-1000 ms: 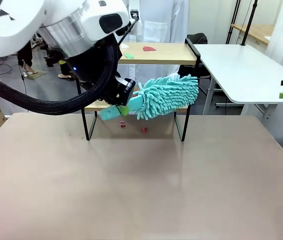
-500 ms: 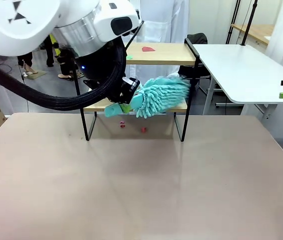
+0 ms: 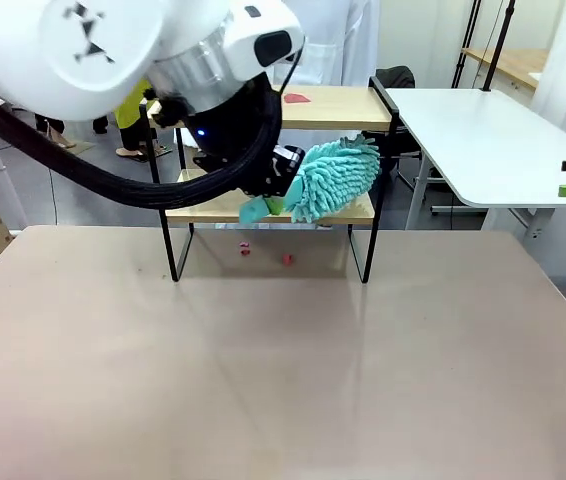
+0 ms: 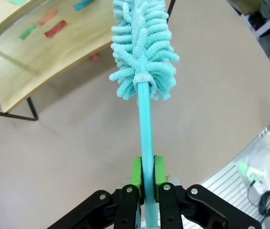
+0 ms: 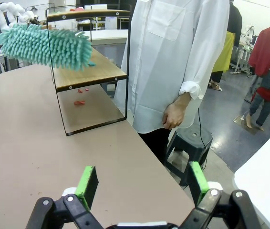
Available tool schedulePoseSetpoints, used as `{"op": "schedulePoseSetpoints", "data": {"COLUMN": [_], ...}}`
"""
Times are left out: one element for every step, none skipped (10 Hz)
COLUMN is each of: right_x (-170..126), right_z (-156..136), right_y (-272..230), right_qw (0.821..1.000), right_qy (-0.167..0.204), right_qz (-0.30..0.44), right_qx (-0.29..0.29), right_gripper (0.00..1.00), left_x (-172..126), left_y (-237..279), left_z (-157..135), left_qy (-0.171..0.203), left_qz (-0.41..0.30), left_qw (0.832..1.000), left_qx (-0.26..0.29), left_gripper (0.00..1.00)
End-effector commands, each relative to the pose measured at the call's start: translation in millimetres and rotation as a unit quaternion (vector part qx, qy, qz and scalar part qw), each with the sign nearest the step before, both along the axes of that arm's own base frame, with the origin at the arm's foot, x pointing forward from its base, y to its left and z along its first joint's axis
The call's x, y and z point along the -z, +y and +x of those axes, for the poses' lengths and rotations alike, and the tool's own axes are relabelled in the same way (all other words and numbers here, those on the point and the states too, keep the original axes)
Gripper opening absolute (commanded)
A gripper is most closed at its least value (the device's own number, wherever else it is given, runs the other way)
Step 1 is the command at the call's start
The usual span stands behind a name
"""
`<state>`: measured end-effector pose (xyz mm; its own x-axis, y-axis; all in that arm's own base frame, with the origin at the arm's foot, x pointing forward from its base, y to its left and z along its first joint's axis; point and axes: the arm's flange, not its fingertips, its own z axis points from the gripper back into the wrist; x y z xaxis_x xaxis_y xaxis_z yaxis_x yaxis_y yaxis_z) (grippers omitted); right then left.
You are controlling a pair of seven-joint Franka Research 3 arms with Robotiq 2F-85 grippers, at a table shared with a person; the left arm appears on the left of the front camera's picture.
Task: Clean the shelf.
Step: Clean the specific section of the Shelf indicated by the human with the Duster.
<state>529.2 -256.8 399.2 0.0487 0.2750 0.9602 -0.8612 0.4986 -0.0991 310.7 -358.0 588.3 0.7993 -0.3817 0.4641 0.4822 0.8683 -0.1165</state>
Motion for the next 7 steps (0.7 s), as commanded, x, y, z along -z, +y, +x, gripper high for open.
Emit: {"op": "schedulePoseSetpoints", "data": {"right_x": [-7, -7, -7, -7, -7, -7, -7], "right_z": [1, 1, 1, 1, 1, 1, 1], "right_y": [5, 5, 5, 5, 5, 5, 5], "right_qw": [1.000, 1.000, 1.000, 1.000, 1.000, 1.000, 1.000], "right_qy": [0.009, 0.009, 0.009, 0.009, 0.009, 0.009, 0.009], "right_qz": [-0.005, -0.005, -0.005, -0.005, -0.005, -0.005, -0.005], "right_qx": [0.009, 0.009, 0.009, 0.009, 0.009, 0.009, 0.009], "right_gripper": [1.00, 1.00, 1.00, 1.00, 1.00, 1.00, 1.00], "left_x": [7, 12, 19, 27, 34, 40, 48], "left_y": [-29, -40, -51, -61, -67, -72, -76], "left_z": [11, 17, 20, 27, 28, 29, 29], "left_qy": [-0.019, -0.020, -0.021, -0.023, -0.022, -0.022, -0.023], "left_qz": [-0.002, -0.004, -0.006, -0.018, -0.027, -0.027, -0.027], "left_qw": [0.999, 0.998, 0.997, 0.997, 0.996, 0.996, 0.995], "left_qx": [-0.043, -0.055, -0.068, -0.078, -0.083, -0.086, -0.091], "left_gripper": [0.13, 0.13, 0.13, 0.13, 0.13, 0.13, 0.13]}}
